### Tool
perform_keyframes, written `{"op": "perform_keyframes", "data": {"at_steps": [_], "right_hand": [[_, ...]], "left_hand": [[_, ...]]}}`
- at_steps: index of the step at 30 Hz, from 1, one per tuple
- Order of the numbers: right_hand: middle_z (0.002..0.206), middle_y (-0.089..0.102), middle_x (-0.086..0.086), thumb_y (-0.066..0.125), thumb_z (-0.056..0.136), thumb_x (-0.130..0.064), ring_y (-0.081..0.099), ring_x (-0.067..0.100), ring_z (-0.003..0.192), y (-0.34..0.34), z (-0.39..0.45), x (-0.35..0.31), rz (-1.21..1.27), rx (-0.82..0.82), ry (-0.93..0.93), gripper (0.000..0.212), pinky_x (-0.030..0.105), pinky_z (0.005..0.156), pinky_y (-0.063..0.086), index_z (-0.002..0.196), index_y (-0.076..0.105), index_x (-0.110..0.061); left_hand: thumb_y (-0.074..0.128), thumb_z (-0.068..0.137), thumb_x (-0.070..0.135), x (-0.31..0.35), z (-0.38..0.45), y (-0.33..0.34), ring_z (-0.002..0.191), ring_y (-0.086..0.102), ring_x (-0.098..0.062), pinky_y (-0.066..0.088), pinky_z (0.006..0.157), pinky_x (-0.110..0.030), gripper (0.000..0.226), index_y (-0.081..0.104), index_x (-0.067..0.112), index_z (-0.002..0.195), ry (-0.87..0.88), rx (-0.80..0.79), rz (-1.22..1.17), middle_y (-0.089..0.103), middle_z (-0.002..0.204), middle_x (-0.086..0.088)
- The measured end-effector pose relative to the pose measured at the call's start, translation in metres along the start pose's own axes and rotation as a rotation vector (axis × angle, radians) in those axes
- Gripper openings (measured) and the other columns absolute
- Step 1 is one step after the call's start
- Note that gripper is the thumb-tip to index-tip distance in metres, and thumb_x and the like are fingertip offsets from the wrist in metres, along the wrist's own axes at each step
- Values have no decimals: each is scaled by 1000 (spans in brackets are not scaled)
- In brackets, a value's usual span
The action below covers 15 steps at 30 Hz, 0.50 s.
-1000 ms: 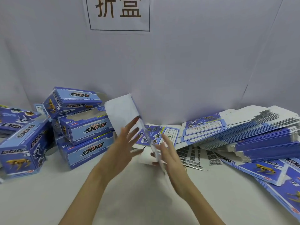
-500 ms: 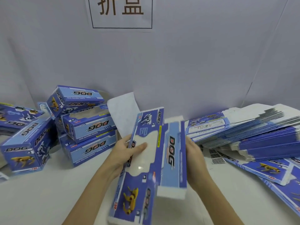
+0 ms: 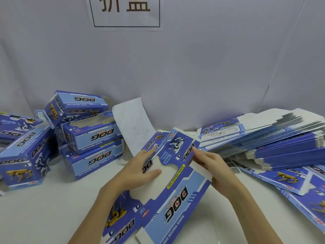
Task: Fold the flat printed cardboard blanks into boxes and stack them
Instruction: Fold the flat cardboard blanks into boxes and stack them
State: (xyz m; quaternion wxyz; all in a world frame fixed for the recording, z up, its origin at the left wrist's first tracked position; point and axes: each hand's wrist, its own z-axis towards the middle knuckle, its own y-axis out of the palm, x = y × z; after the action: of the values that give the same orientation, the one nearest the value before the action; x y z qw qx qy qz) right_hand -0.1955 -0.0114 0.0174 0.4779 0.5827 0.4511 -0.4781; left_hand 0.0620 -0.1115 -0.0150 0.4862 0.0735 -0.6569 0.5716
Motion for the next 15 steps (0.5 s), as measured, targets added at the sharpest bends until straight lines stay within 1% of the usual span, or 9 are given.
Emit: {"op": "perform_keyframes", "data": {"at_steps": [1,2,4,5,7,8,10,12,15], "right_hand": [[109,81,12,71,87,-53,80,26,91,1,0,1,-8,-8,6,40,25,65,61,101,81,-16],[107,80,15,70,86,-53,80,24,88,1,1,3,-16,-18,13,45,24,65,60,102,81,-13],[108,79,19,73,85,-53,79,23,87,2,1,4,-47,-65,59,58,24,68,61,114,74,-2],[110,79,19,75,87,-49,79,25,92,2,0,6,-58,-105,86,59,26,71,62,119,68,-1],[118,78,17,78,89,-38,78,31,104,0,-1,10,-45,-184,136,54,32,77,65,128,60,-5],[121,77,15,78,89,-34,76,33,109,-1,-2,11,-25,-205,157,54,35,80,66,131,58,-7],[126,76,14,78,90,-29,75,35,114,-2,-1,14,-2,-222,187,56,38,83,66,136,55,-5],[128,74,16,75,94,-27,73,33,116,0,-1,14,-4,-236,207,54,35,83,65,138,57,0],[128,75,13,76,90,-28,72,29,120,2,-1,20,-8,-232,229,51,29,81,64,131,62,-1]], "left_hand": [[69,96,46,-1,0,-1,132,45,-1,42,109,-25,79,25,40,161,4,1,25,43,140,20],[68,98,41,-3,1,-1,134,44,-3,40,111,-26,77,25,38,162,10,8,48,44,139,17],[66,101,33,-5,2,-2,134,41,-8,35,116,-30,75,24,34,163,36,37,120,44,136,13],[65,101,32,-6,2,-2,132,40,-9,33,117,-31,75,24,33,163,53,49,168,44,136,11],[64,102,32,-6,3,-1,129,37,-9,30,117,-32,74,23,34,163,75,59,222,44,137,11],[63,102,32,-6,3,-1,130,36,-9,29,117,-32,72,24,33,163,83,63,211,44,138,11],[62,103,33,-5,2,0,130,35,-7,29,117,-31,70,25,33,162,107,81,213,44,140,12],[60,104,34,-4,2,1,129,34,-7,29,115,-29,68,25,33,162,134,88,260,43,141,12],[60,104,32,-5,2,2,127,34,-6,31,114,-29,66,28,36,161,129,78,242,42,137,14]]}}
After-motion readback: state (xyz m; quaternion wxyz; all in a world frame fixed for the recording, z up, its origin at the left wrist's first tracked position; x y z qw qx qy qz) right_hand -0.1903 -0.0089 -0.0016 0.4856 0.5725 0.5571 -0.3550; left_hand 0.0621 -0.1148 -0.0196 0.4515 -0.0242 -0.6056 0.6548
